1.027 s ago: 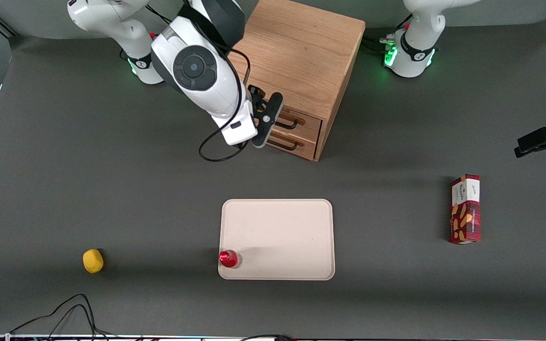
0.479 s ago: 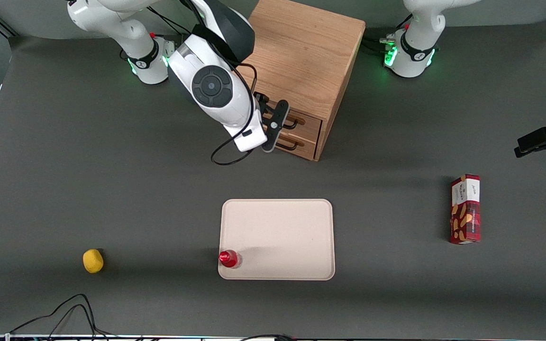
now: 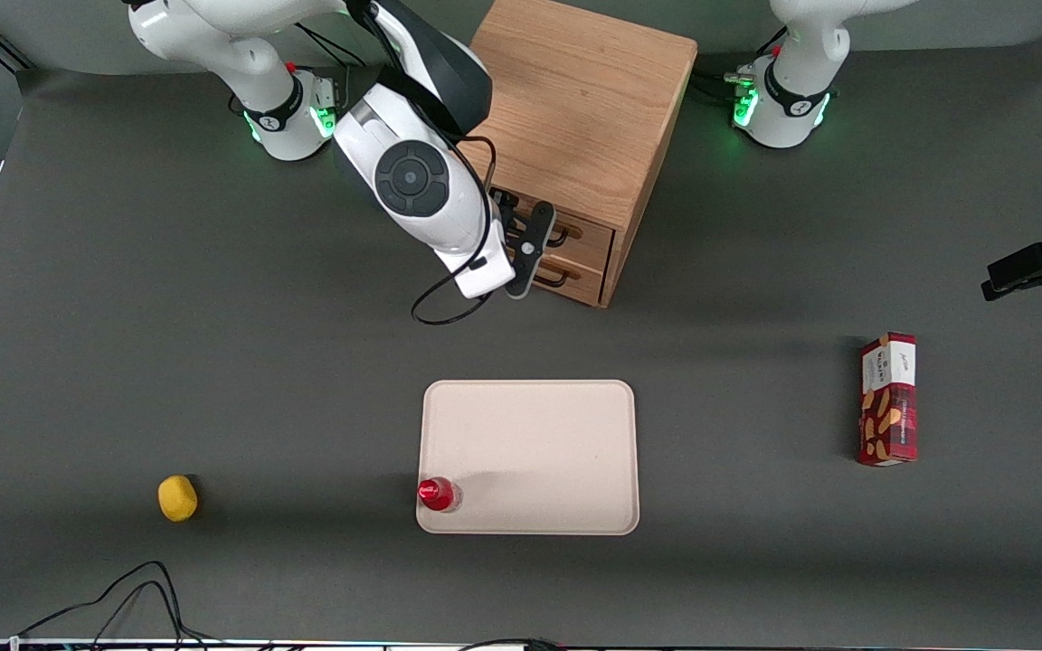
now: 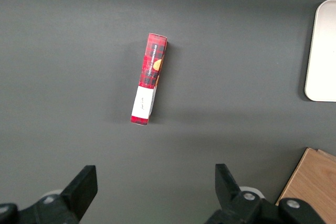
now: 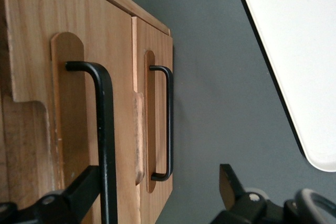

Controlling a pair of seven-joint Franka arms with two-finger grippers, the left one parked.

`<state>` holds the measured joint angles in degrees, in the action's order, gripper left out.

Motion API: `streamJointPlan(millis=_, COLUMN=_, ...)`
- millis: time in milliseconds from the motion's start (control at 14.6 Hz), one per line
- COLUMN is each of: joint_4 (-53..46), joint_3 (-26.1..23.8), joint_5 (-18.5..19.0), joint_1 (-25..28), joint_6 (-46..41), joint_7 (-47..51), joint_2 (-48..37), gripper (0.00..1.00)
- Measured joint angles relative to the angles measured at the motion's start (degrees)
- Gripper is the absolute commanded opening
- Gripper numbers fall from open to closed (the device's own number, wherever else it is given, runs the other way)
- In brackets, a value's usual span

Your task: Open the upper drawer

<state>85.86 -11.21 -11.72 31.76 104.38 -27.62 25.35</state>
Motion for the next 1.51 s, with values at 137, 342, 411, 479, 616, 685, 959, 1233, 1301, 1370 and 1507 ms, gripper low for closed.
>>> streamJointPlan(millis=137, joint_4=0.19, joint_3=-0.13, joint_5=0.0, joint_1=0.0, joint_6=0.67, joint_7=-0.31, joint_2=0.18, gripper=1.0)
streamJointPlan(millis=342, joint_4=0.38, joint_3=-0.29, joint_5=0.0, joint_1=0.0, joint_6=1.23, joint_7=-1.47, joint_2=0.85, gripper=1.0)
streamJointPlan(millis=411, joint_4=0.38, joint_3=-0.29, joint_5=0.0, joint_1=-0.03, joint_6=1.23, joint_7=-1.61, joint_2=0.93, gripper=1.0)
streamJointPlan(millis=479, joint_4=0.4, joint_3=-0.29, joint_5=0.0, joint_1=-0.05, joint_6=1.23, joint_7=-1.69, joint_2=0.96, gripper=1.0)
streamJointPlan(millis=616, joint_4=0.41, joint_3=-0.29, joint_5=0.0, joint_1=-0.06, joint_6=1.23, joint_7=-2.13, joint_2=1.01, gripper=1.0)
streamJointPlan(millis=685, joint_4=0.42, joint_3=-0.29, joint_5=0.0, joint_1=-0.1, joint_6=1.24, joint_7=-2.64, joint_2=1.06, gripper=1.0)
streamJointPlan(millis=959, joint_4=0.42, joint_3=-0.16, joint_5=0.08, joint_1=-1.32, joint_6=1.96, joint_7=-4.0, joint_2=1.76, gripper=1.0)
streamJointPlan(millis=1233, joint_4=0.42, joint_3=0.29, joint_5=0.09, joint_1=-2.89, joint_6=2.6, joint_7=-5.42, joint_2=2.89, gripper=1.0)
streamJointPlan(millis=1301, joint_4=0.42, joint_3=0.34, joint_5=0.09, joint_1=-3.02, joint_6=2.63, joint_7=-5.53, joint_2=2.96, gripper=1.0)
streamJointPlan(millis=1370, joint_4=0.37, joint_3=0.38, joint_5=0.09, joint_1=-3.11, joint_6=2.68, joint_7=-5.54, joint_2=2.97, gripper=1.0)
streamJointPlan(millis=1507, joint_4=0.19, joint_3=0.85, joint_5=0.07, joint_1=-3.17, joint_6=2.8, joint_7=-5.54, joint_2=2.97, gripper=1.0)
